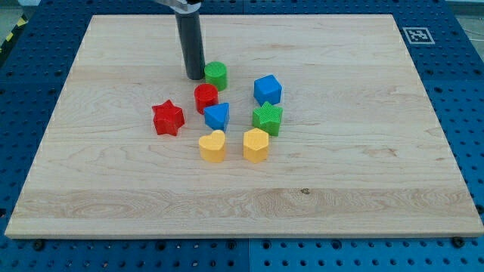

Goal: Push the green circle into the red circle

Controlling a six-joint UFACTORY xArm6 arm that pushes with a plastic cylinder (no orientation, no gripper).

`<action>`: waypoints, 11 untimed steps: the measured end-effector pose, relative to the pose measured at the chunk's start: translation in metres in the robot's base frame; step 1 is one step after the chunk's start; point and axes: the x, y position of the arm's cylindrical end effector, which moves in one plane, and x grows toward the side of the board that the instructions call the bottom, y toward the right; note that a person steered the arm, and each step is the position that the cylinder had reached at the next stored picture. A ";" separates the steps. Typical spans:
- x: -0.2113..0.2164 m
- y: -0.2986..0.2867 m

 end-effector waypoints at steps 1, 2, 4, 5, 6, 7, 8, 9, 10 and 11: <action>-0.001 0.012; -0.011 0.001; -0.025 0.029; -0.025 0.052; -0.025 0.056; -0.024 0.056; -0.018 0.056; -0.003 0.053; 0.017 0.052; 0.026 0.052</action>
